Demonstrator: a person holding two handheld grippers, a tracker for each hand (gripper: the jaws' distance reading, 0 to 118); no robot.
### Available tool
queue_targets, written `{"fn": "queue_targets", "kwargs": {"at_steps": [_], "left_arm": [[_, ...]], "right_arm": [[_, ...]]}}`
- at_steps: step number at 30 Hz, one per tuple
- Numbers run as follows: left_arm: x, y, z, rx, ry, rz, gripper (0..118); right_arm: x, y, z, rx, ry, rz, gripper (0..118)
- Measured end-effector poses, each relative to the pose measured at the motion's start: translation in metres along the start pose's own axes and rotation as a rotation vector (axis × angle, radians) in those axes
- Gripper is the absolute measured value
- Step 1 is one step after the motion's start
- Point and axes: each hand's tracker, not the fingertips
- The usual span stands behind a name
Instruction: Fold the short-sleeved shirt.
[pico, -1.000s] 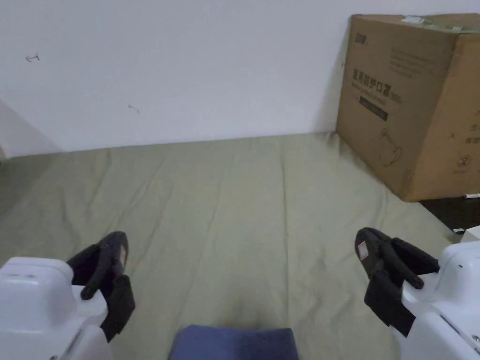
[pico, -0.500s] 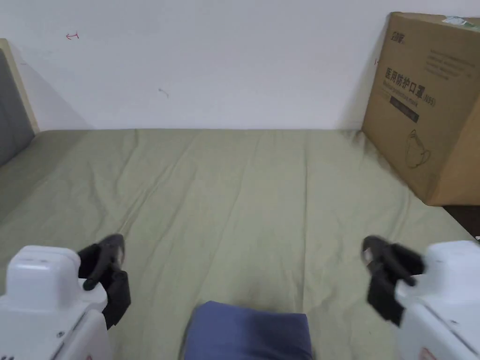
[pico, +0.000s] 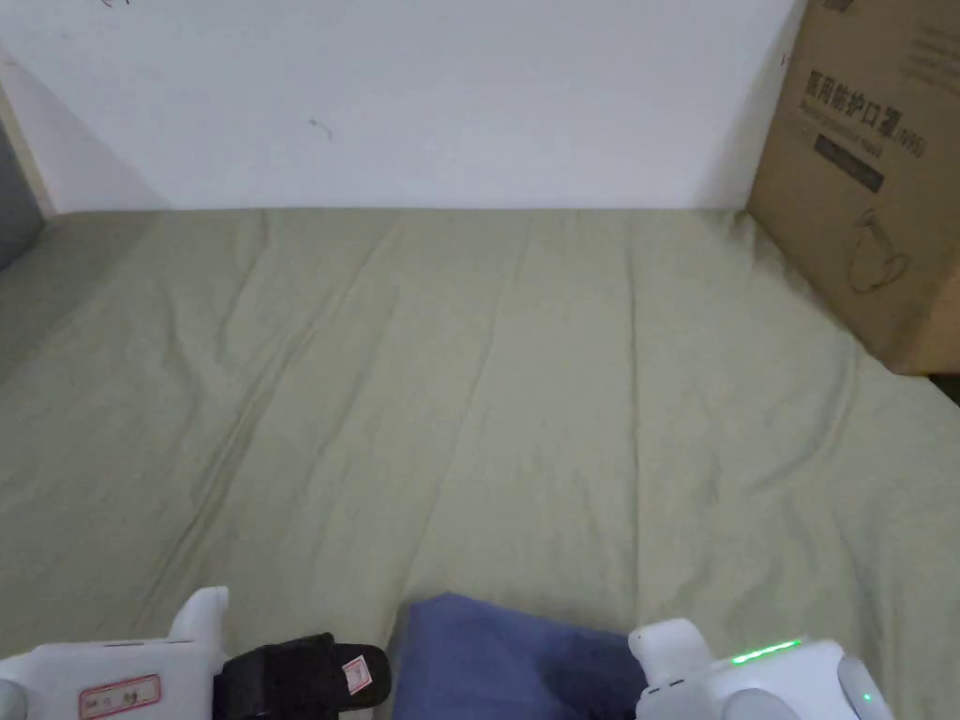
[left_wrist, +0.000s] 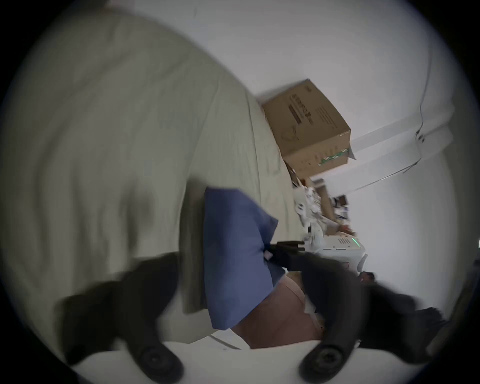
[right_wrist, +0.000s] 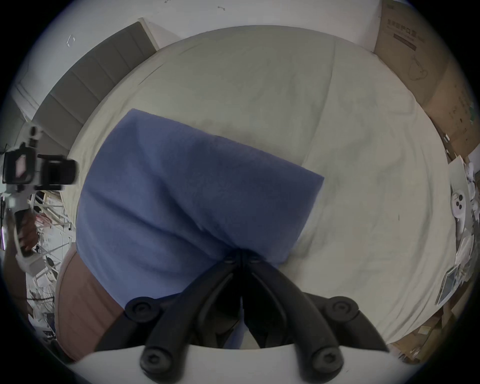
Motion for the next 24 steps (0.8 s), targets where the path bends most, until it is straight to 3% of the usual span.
{"fn": "queue_targets", "kwargs": {"at_steps": [6, 8, 10, 11, 12, 13, 14, 17, 19, 24], "left_arm": [[-0.066, 0.015, -0.081, -0.176, -0.327, 0.293, 118], [-0.054, 0.014, -0.111, -0.241, -0.437, 0.219, 118], [-0.038, 0.015, -0.126, -0.241, -0.287, 0.151, 114], [-0.034, 0.018, -0.126, -0.226, -0.161, 0.107, 97], [-0.034, 0.016, -0.126, -0.239, 0.024, 0.063, 28], [-0.037, 0.012, -0.118, -0.225, 0.057, 0.107, 20], [-0.031, 0.014, -0.109, -0.219, -0.094, 0.169, 20], [-0.01, 0.03, -0.055, -0.166, 0.007, -0.032, 20], [-0.02, 0.05, 0.007, -0.099, 0.02, 0.02, 20], [-0.033, 0.104, 0.18, -0.006, 0.597, -0.098, 20]], "right_arm": [[-0.003, -0.004, 0.002, 0.013, -0.001, 0.014, 1], [-0.003, -0.004, 0.002, 0.014, -0.004, 0.007, 1], [-0.002, -0.005, 0.002, 0.015, -0.001, 0.001, 1], [-0.002, -0.005, 0.003, 0.016, 0.0, -0.004, 1], [-0.001, -0.006, 0.004, 0.021, 0.002, -0.016, 1], [0.0, -0.008, 0.007, 0.038, 0.027, -0.039, 1], [-0.001, -0.01, 0.012, 0.071, 0.025, -0.046, 1], [-0.003, -0.017, 0.038, 0.179, 0.116, -0.099, 1], [-0.006, -0.019, 0.053, 0.193, 0.114, -0.12, 1], [-0.018, -0.026, 0.08, 0.193, 0.074, -0.109, 1]]}}
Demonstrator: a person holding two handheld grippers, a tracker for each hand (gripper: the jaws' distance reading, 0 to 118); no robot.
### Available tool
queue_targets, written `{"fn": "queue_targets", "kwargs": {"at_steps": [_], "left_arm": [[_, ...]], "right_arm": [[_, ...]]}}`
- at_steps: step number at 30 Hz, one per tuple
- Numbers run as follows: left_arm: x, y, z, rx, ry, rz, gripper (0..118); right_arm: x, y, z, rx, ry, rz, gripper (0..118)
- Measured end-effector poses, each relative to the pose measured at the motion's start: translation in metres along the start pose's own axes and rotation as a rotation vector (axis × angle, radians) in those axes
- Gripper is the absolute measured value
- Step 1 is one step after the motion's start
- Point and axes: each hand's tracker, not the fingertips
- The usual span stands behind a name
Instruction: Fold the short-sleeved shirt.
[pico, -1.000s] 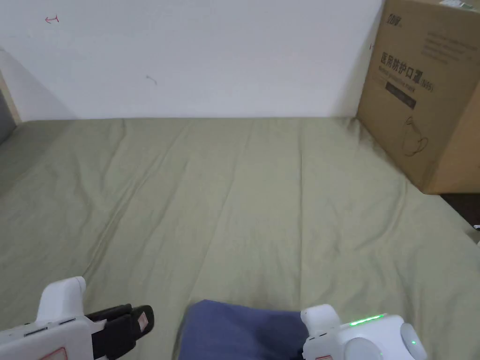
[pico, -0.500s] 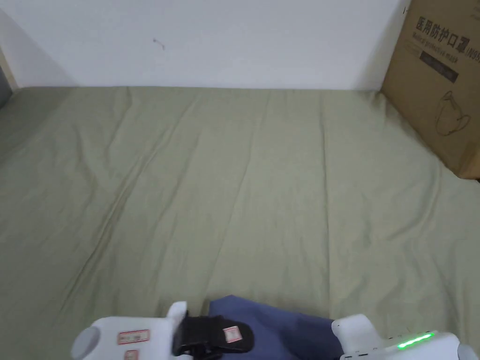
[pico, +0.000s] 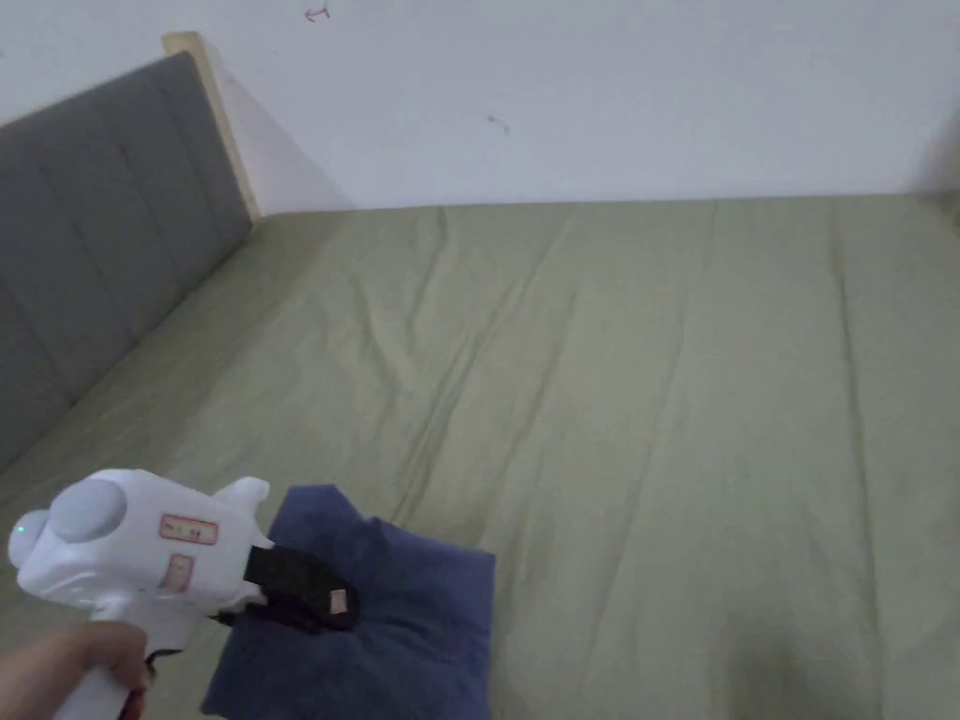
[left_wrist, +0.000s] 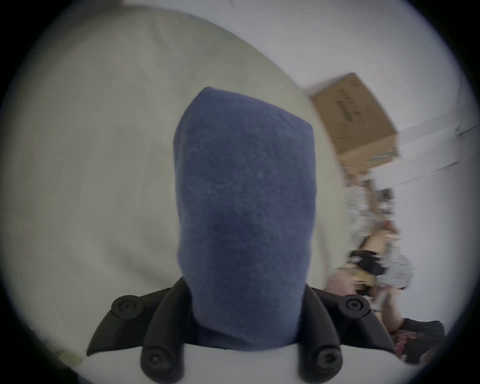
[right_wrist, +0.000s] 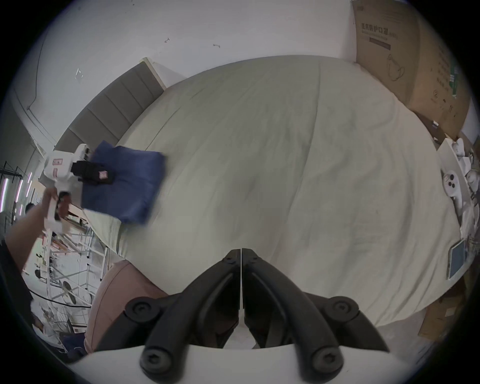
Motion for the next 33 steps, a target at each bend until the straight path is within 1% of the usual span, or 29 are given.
{"fn": "queue_targets", "kwargs": {"at_steps": [2, 4, 5, 6, 7, 8, 9, 11, 13, 15, 17, 18, 19, 20, 21, 22, 23, 24, 26, 28, 29, 30, 31, 32, 33], "left_arm": [[-0.035, 0.01, 0.039, -0.027, 0.108, 0.019, 20], [-0.054, 0.021, 0.065, -0.057, 0.347, -0.046, 22], [-0.061, 0.024, 0.074, -0.067, 0.489, -0.087, 34], [-0.069, 0.027, 0.08, -0.071, 0.627, -0.124, 67], [-0.077, 0.029, 0.084, -0.085, 0.732, -0.147, 94], [-0.084, 0.03, 0.086, -0.092, 0.826, -0.156, 100], [-0.091, 0.031, 0.093, -0.065, 0.876, -0.131, 98], [-0.097, 0.029, 0.104, -0.012, 0.902, -0.076, 98], [-0.091, 0.023, 0.107, 0.055, 0.846, -0.082, 98], [-0.072, 0.011, 0.105, 0.122, 0.752, -0.09, 98], [-0.04, -0.006, 0.095, 0.207, 0.61, -0.063, 98], [-0.022, -0.017, 0.087, 0.243, 0.522, -0.027, 97], [0.001, -0.029, 0.076, 0.274, 0.437, -0.015, 90], [0.027, -0.04, 0.065, 0.295, 0.355, -0.03, 72], [0.053, -0.052, 0.052, 0.32, 0.288, -0.055, 36], [0.079, -0.061, 0.038, 0.321, 0.242, -0.081, 12], [0.104, -0.073, 0.028, 0.37, 0.207, -0.103, 3], [0.125, -0.081, 0.019, 0.426, 0.151, -0.122, 1], [0.173, -0.096, 0.012, 0.553, 0.046, -0.19, 0], [0.221, -0.113, 0.017, 0.726, 0.025, -0.219, 0], [0.238, -0.121, 0.021, 0.825, 0.024, -0.234, 0], [0.253, -0.13, 0.026, 0.921, 0.031, -0.272, 0], [0.266, -0.138, 0.03, 1.009, 0.075, -0.3, 0], [0.282, -0.145, 0.034, 1.084, 0.119, -0.329, 0], [0.291, -0.152, 0.038, 1.143, 0.157, -0.359, 0]], "right_arm": [[-0.006, -0.003, 0.006, -0.003, -0.014, 0.018, 1], [-0.01, -0.007, 0.007, -0.009, -0.039, 0.026, 1], [-0.013, -0.008, 0.007, -0.013, -0.043, 0.023, 1], [-0.014, -0.009, 0.006, -0.021, -0.043, 0.017, 1], [-0.014, -0.01, 0.005, -0.032, -0.037, 0.009, 1], [-0.015, -0.01, 0.003, -0.04, -0.031, 0.004, 1], [-0.016, -0.01, 0.003, -0.042, -0.033, 0.003, 1], [-0.019, -0.01, 0.004, -0.035, -0.046, 0.014, 1], [-0.022, -0.008, 0.009, 0.004, -0.071, 0.034, 1], [-0.022, -0.004, 0.016, 0.032, -0.081, 0.038, 1], [-0.021, 0.002, 0.023, 0.057, -0.083, 0.034, 1], [-0.021, 0.004, 0.027, 0.065, -0.081, 0.034, 1], [-0.022, 0.007, 0.03, 0.074, -0.079, 0.036, 1], [-0.023, 0.008, 0.033, 0.088, -0.077, 0.039, 1], [-0.023, 0.011, 0.036, 0.101, -0.073, 0.044, 1], [-0.024, 0.013, 0.039, 0.112, -0.07, 0.047, 1], [-0.025, 0.015, 0.042, 0.126, -0.065, 0.049, 1], [-0.027, 0.017, 0.046, 0.152, -0.067, 0.043, 1], [-0.027, 0.017, 0.058, 0.266, -0.064, 0.016, 1], [-0.03, 0.013, 0.074, 0.429, -0.063, 0.034, 1], [-0.027, 0.009, 0.08, 0.537, -0.101, 0.049, 1], [-0.029, 0.006, 0.089, 0.642, -0.167, 0.069, 1], [-0.032, 0.003, 0.097, 0.74, -0.23, 0.072, 1], [-0.033, 0.002, 0.104, 0.805, -0.251, 0.065, 1], [-0.032, 0.001, 0.112, 0.881, -0.244, 0.066, 1]]}}
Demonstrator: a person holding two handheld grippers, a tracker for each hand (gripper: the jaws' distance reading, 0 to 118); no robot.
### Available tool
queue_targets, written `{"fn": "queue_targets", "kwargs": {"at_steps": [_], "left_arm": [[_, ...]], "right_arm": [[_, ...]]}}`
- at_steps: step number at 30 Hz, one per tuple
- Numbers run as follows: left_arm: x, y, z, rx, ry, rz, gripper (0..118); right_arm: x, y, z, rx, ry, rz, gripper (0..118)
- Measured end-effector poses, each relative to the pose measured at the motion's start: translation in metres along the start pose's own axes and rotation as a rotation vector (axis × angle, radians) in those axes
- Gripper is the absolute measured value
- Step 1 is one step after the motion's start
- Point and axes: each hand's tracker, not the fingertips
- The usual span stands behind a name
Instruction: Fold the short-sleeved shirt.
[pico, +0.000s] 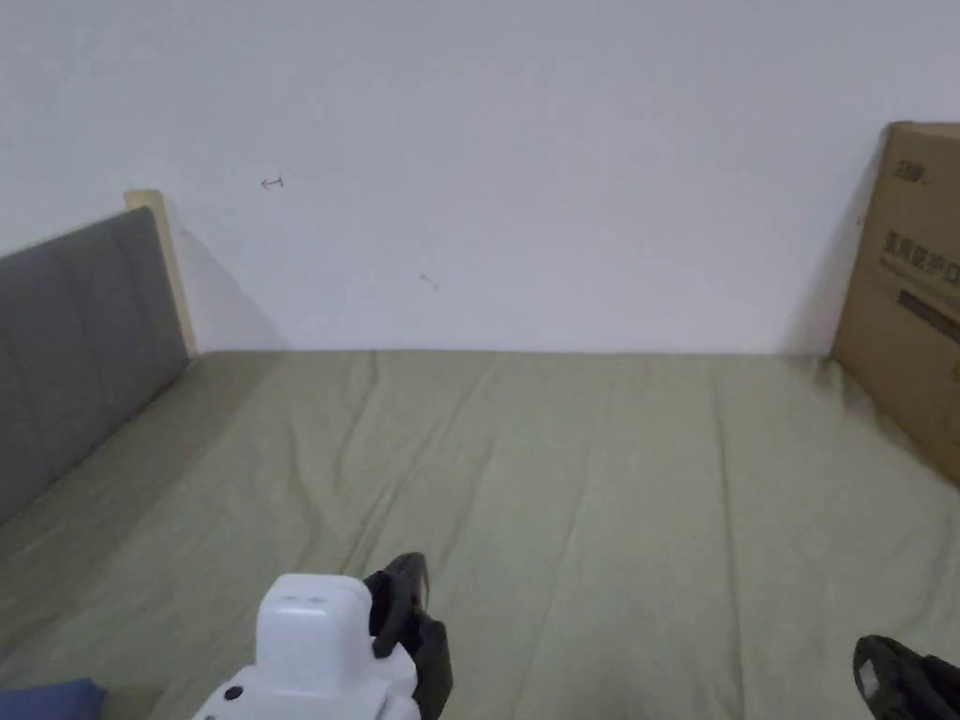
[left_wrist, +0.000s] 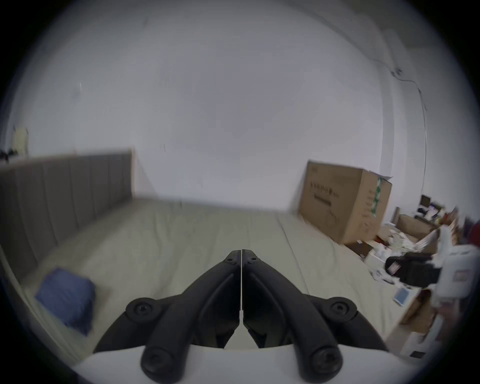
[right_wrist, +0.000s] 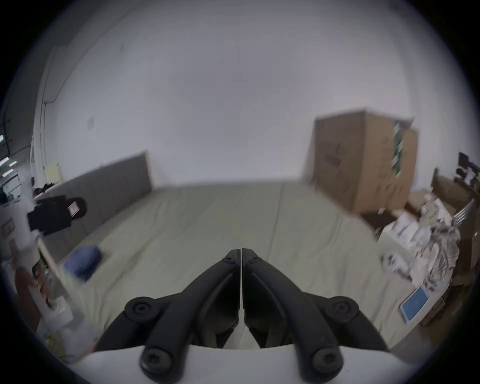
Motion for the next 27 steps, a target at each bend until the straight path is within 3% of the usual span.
{"fn": "queue_targets", "kwargs": {"at_steps": [7, 8, 9, 10, 11, 12, 13, 14, 15, 19, 27], "left_arm": [[0.034, 0.035, 0.031, 0.134, 0.073, -0.141, 1], [0.036, 0.037, 0.035, 0.155, 0.079, -0.154, 4], [0.037, 0.039, 0.04, 0.172, 0.077, -0.163, 23], [0.038, 0.041, 0.045, 0.182, 0.071, -0.164, 39], [0.039, 0.044, 0.048, 0.193, 0.065, -0.158, 48], [0.039, 0.047, 0.05, 0.194, 0.052, -0.149, 48], [0.039, 0.048, 0.05, 0.185, 0.041, -0.135, 74], [0.04, 0.049, 0.051, 0.18, 0.045, -0.133, 94], [0.042, 0.05, 0.05, 0.177, 0.061, -0.12, 105], [0.041, 0.049, 0.042, 0.1, 0.092, -0.047, 105], [0.038, 0.042, 0.037, 0.058, 0.115, -0.046, 104]], "right_arm": [[0.005, 0.028, 0.02, 0.198, -0.048, 0.013, 4], [0.004, 0.029, 0.022, 0.208, -0.048, 0.011, 12], [0.005, 0.031, 0.025, 0.219, -0.044, 0.006, 39], [0.005, 0.033, 0.027, 0.222, -0.039, 0.009, 58], [0.005, 0.036, 0.028, 0.223, -0.036, 0.012, 69], [0.004, 0.038, 0.028, 0.217, -0.036, 0.025, 69], [0.003, 0.039, 0.028, 0.217, -0.04, 0.035, 95], [0.001, 0.04, 0.03, 0.223, -0.047, 0.05, 111], [0.0, 0.04, 0.034, 0.238, -0.048, 0.062, 115], [-0.008, 0.044, 0.04, 0.25, -0.045, 0.083, 115], [-0.015, 0.044, 0.043, 0.227, -0.034, 0.111, 115]]}}
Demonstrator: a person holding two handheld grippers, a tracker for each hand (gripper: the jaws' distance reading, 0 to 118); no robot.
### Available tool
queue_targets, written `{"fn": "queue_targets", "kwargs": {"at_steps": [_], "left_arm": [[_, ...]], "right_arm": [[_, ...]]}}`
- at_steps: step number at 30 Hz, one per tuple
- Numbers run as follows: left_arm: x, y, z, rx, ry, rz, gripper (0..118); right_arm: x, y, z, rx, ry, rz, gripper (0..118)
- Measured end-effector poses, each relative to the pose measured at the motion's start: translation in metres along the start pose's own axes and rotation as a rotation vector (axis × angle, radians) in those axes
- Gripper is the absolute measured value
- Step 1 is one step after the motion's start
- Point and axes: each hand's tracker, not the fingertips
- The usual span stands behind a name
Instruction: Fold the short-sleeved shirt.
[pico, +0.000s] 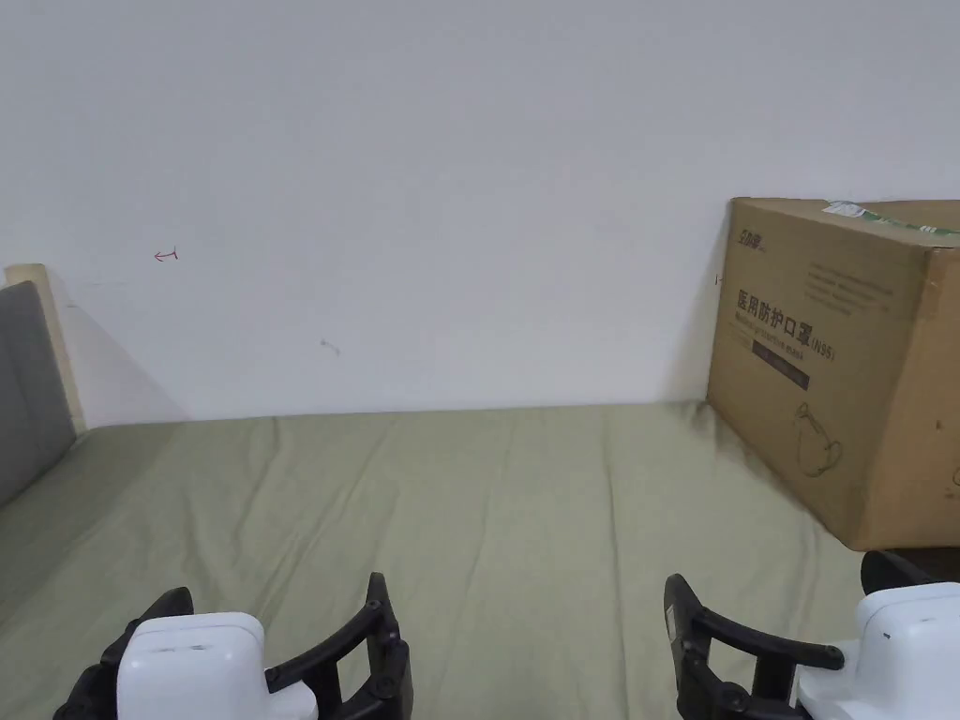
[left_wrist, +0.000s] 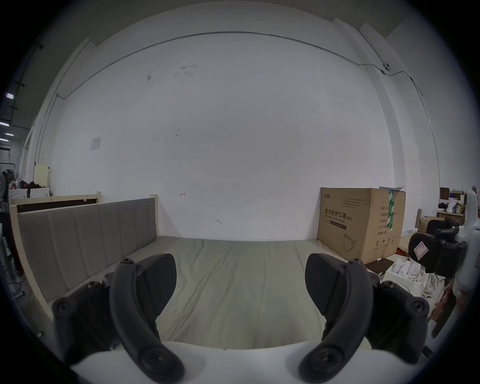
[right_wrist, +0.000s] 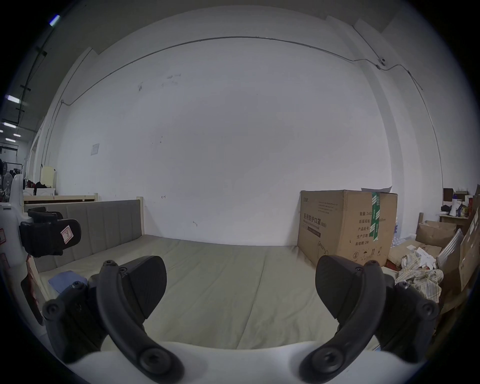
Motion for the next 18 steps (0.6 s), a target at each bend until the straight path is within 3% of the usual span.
{"fn": "queue_targets", "kwargs": {"at_steps": [10, 12, 16, 18], "left_arm": [[-0.002, -0.004, -0.008, -0.07, 0.023, 0.058, 104], [0.002, -0.006, -0.009, -0.081, 0.094, 0.012, 104], [-0.005, -0.009, -0.005, -0.073, -0.028, 0.065, 104], [-0.002, -0.009, -0.005, -0.079, -0.012, 0.054, 104]], "right_arm": [[-0.007, -0.011, -0.005, -0.063, 0.031, 0.02, 115], [-0.008, -0.013, -0.007, -0.082, 0.035, 0.013, 115], [-0.007, -0.018, -0.008, -0.105, 0.042, -0.013, 115], [-0.006, -0.019, -0.008, -0.113, 0.041, -0.014, 115]]}}
